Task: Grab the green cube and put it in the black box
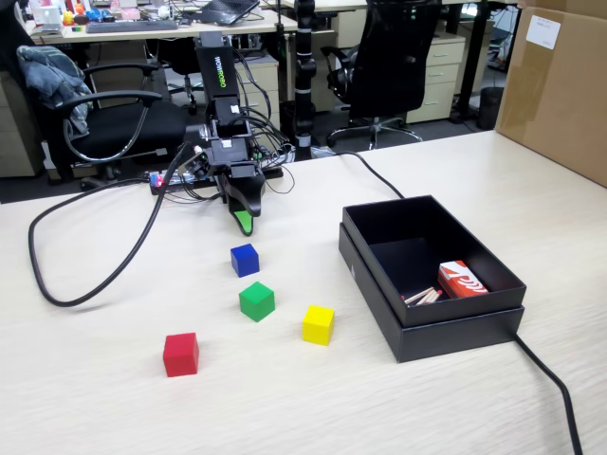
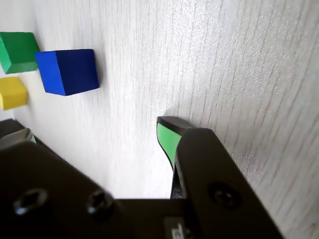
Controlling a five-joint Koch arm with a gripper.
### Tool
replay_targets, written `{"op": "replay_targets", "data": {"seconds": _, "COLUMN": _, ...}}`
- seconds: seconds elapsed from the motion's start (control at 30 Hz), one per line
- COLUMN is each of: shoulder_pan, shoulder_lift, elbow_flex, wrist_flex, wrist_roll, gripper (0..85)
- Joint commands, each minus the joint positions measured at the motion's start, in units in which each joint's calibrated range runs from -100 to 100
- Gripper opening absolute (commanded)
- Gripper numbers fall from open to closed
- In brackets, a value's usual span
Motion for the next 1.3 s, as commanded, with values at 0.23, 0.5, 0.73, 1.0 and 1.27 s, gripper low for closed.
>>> {"op": "replay_targets", "data": {"seconds": 0.23, "shoulder_pan": 0.2, "shoulder_lift": 7.4, "elbow_flex": 23.7, "wrist_flex": -24.4, "wrist_roll": 4.0, "gripper": 47.6}}
{"op": "replay_targets", "data": {"seconds": 0.5, "shoulder_pan": 1.0, "shoulder_lift": 15.2, "elbow_flex": 41.8, "wrist_flex": -33.3, "wrist_roll": 5.5, "gripper": 47.3}}
{"op": "replay_targets", "data": {"seconds": 0.73, "shoulder_pan": 1.2, "shoulder_lift": 31.1, "elbow_flex": 56.8, "wrist_flex": -34.2, "wrist_roll": 5.1, "gripper": 47.2}}
{"op": "replay_targets", "data": {"seconds": 1.0, "shoulder_pan": 0.0, "shoulder_lift": 52.6, "elbow_flex": 71.8, "wrist_flex": -34.3, "wrist_roll": 3.2, "gripper": 47.3}}
{"op": "replay_targets", "data": {"seconds": 1.27, "shoulder_pan": -2.5, "shoulder_lift": 71.4, "elbow_flex": 82.8, "wrist_flex": -34.3, "wrist_roll": -0.9, "gripper": 47.5}}
